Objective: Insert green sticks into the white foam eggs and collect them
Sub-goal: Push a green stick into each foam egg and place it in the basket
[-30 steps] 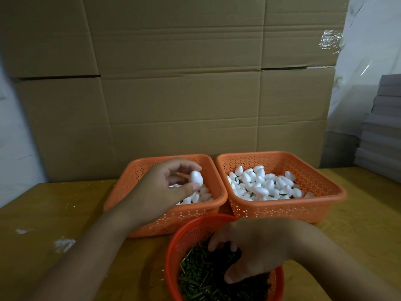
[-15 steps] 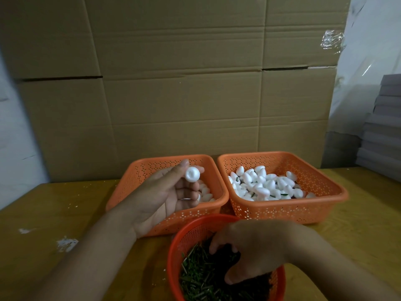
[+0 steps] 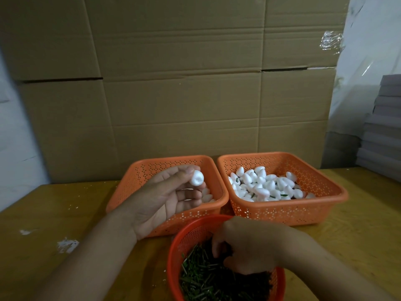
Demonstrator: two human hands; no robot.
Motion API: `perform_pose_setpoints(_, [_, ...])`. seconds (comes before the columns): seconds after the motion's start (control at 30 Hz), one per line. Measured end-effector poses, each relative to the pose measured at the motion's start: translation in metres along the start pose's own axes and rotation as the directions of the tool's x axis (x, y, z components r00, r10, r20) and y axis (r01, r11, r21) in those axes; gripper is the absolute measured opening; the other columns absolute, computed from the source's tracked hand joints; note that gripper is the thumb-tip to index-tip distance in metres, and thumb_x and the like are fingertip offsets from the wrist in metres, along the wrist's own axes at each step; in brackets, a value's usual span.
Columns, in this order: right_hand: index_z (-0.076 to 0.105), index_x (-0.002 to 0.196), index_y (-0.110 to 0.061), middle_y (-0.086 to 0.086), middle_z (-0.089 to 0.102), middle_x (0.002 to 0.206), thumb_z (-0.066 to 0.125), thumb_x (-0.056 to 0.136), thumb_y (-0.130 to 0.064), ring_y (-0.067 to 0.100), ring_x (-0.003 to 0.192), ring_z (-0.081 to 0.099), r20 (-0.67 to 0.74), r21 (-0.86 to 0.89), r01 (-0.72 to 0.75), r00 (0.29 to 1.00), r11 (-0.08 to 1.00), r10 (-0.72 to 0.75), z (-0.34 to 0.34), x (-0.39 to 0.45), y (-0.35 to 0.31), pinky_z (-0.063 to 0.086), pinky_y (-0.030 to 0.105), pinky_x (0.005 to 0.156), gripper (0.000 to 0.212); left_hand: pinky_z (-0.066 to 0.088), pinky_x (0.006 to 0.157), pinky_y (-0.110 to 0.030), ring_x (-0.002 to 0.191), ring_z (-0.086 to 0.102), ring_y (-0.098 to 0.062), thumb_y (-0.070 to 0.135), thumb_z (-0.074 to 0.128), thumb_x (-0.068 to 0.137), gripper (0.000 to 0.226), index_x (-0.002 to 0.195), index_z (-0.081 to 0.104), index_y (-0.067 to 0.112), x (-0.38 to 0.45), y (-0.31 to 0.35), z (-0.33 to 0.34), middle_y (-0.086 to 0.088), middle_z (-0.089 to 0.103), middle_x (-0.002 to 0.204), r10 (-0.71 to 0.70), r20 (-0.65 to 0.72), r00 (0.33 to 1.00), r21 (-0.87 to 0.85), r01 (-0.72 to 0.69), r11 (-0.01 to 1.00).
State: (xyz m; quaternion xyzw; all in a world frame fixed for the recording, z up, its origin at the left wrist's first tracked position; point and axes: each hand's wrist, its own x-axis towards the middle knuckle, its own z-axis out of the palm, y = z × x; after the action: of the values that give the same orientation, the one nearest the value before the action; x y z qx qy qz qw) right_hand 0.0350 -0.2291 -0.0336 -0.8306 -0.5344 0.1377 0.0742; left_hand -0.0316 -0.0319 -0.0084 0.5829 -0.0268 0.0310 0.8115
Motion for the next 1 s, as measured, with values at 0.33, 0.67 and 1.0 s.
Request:
perform_pose_setpoints(0.33, [0.073,0.112,-0.029,-0.013,0.072,0.106,0.06,0.094,-0.019,0.0,0.096,0.062,-0.137,0.039,0.017,0.99,0.999,-0.012,-0.002,0.0016,0.0031,0.049,0.016,0.085,0.024,0.059,0.078,-0.03,0.091,0.072,-0.023,0.011,0.084,0.068,0.049,0.115,0.07,0.009,-0.0036,0.0012,-0.0027,-0.014,0.072,0.1,0.018,0.025,1.0,0.035,-0.019,0.999])
perform_pose_setpoints(0.67, [0.072,0.102,-0.023,-0.01,0.071,0.1,0.058,0.097,-0.024,0.001,0.09,0.063,-0.105,0.089,0.018,0.994,0.996,-0.009,-0.0038,-0.0007,0.0009,0.051,0.023,0.083,0.015,0.058,0.08,-0.028,0.097,0.071,-0.02,0.022,0.085,0.068,0.039,0.107,0.077,0.017,-0.0043,0.0021,-0.0012,-0.009,0.074,0.106,0.032,0.01,0.999,0.113,-0.033,0.993])
perform_pose_setpoints(1.0, [0.068,0.104,-0.027,-0.018,0.062,0.083,0.049,0.098,-0.009,-0.015,0.068,0.055,-0.112,0.126,0.0,0.994,0.992,0.014,-0.0069,-0.0023,0.0008,0.04,0.008,0.063,0.027,0.058,0.084,-0.027,0.102,0.073,-0.024,0.01,0.08,0.076,0.034,0.11,0.076,0.013,-0.005,0.0008,-0.0024,-0.013,0.074,0.107,0.034,0.045,0.998,0.111,-0.039,0.993])
